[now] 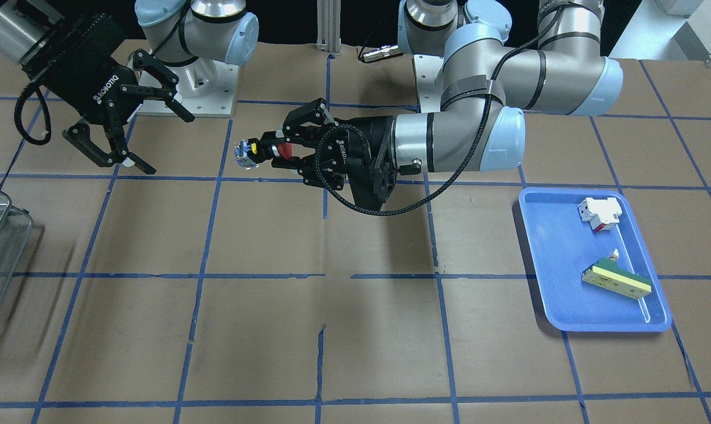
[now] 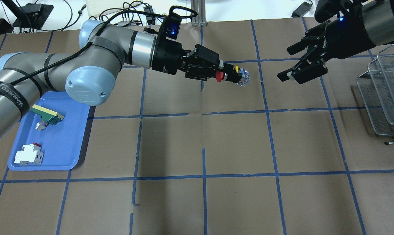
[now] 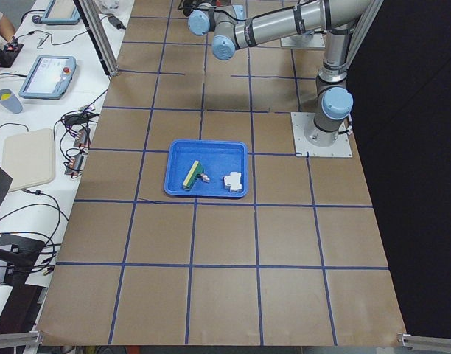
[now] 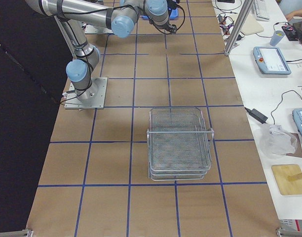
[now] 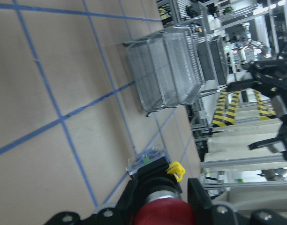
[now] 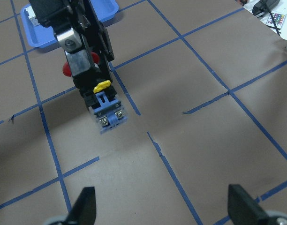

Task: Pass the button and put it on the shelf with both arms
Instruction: 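Carry the button toward the table center while the right gripper approaches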

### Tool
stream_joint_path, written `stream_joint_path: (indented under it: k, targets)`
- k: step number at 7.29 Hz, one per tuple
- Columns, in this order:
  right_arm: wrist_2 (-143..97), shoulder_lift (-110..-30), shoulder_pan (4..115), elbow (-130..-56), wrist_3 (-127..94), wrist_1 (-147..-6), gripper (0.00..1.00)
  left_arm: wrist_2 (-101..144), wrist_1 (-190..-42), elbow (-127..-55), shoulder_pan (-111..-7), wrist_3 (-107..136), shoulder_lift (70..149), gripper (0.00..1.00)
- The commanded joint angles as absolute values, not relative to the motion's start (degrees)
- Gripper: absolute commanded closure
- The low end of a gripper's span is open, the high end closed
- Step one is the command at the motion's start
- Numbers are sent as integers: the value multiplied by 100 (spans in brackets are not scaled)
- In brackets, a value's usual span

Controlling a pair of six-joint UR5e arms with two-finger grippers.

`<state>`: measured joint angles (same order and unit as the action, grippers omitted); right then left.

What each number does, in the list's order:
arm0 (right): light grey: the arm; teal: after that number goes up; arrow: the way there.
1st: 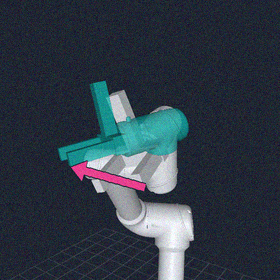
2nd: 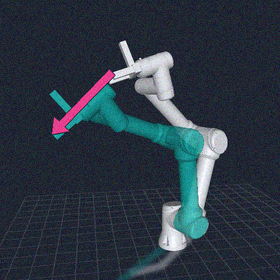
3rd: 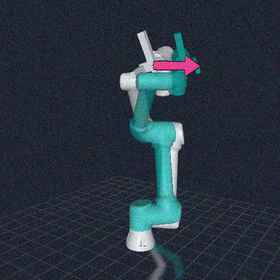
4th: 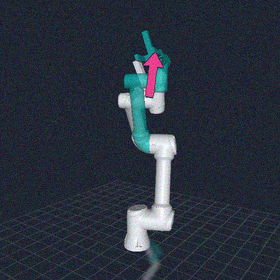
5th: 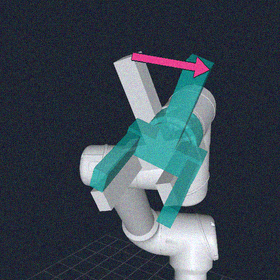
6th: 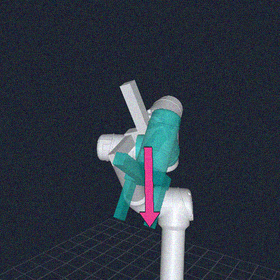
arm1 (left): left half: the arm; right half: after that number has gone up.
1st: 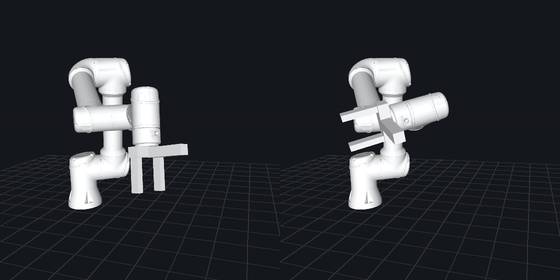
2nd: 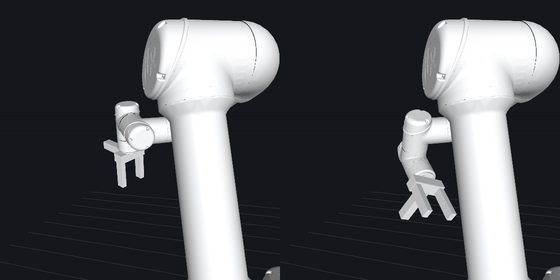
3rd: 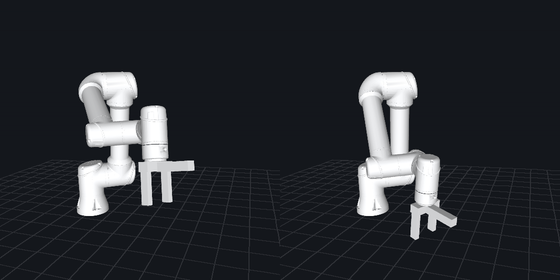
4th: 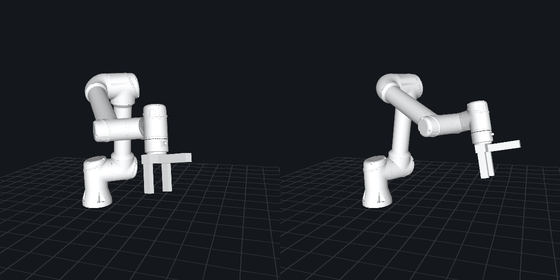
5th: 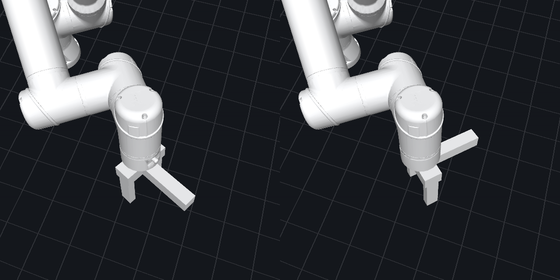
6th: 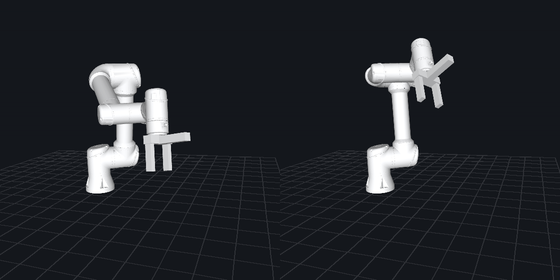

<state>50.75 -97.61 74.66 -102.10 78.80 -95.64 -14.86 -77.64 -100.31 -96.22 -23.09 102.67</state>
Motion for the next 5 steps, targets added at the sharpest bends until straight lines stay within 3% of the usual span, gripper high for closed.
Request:
stream_joint_path:
  k: [1, 5]
  targets:
    - [4790, -9799, 7479, -10266, 8261, -9571, 0, -785, -7761, -10063, -9633, -2180, 10257, 100]
    - [4790, -10406, 7532, -10406, 8244, -9448, 0, -712, -7761, -10020, -9642, -2092, 10230, 100]
